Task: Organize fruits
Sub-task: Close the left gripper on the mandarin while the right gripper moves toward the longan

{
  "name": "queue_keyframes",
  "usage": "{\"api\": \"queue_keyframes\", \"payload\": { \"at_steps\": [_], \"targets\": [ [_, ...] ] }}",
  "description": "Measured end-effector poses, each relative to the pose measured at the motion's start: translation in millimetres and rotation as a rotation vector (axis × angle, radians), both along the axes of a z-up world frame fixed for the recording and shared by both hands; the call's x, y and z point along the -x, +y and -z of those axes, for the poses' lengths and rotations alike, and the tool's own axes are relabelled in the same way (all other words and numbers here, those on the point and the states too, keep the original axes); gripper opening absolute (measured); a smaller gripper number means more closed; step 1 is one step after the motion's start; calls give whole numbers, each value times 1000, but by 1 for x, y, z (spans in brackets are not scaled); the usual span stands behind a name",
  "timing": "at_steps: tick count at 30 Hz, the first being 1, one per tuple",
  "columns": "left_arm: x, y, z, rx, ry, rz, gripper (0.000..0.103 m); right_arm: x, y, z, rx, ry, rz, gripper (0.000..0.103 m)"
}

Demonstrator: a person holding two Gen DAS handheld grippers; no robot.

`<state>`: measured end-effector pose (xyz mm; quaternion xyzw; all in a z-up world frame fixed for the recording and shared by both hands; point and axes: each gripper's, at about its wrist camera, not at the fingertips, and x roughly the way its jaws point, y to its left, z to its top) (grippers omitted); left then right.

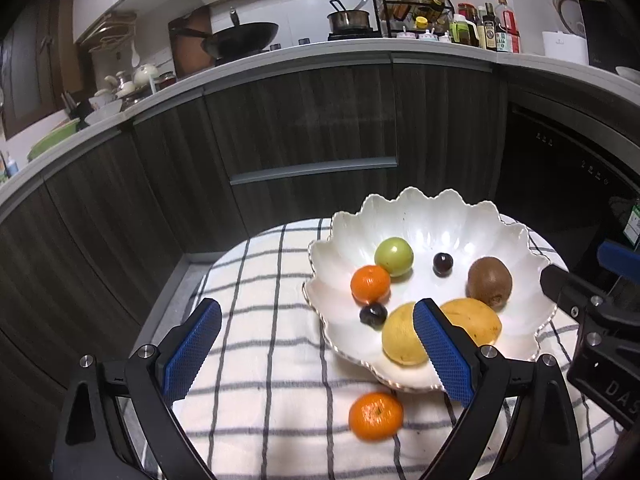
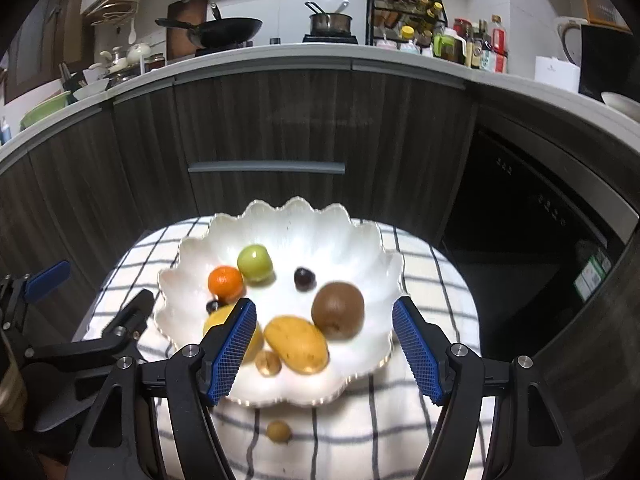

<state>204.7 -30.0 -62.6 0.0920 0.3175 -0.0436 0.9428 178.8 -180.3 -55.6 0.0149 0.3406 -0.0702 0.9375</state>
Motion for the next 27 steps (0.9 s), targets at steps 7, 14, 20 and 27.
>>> {"api": "queue_keyframes", "payload": {
  "at_steps": [7, 14, 20, 27],
  "targets": [
    [20, 4, 16, 14, 15, -3, 98, 15, -4, 21, -34, 42, 29, 72],
    [24, 8, 40, 15, 49, -4, 98, 26, 0, 49, -35, 90, 33, 72],
    [26, 4, 63, 19, 85, 28, 98, 30, 0, 66, -22, 117, 39, 71],
    [20, -1, 84, 26, 135, 54, 93, 27, -1, 84, -16, 150, 39, 71]
  ]
}}
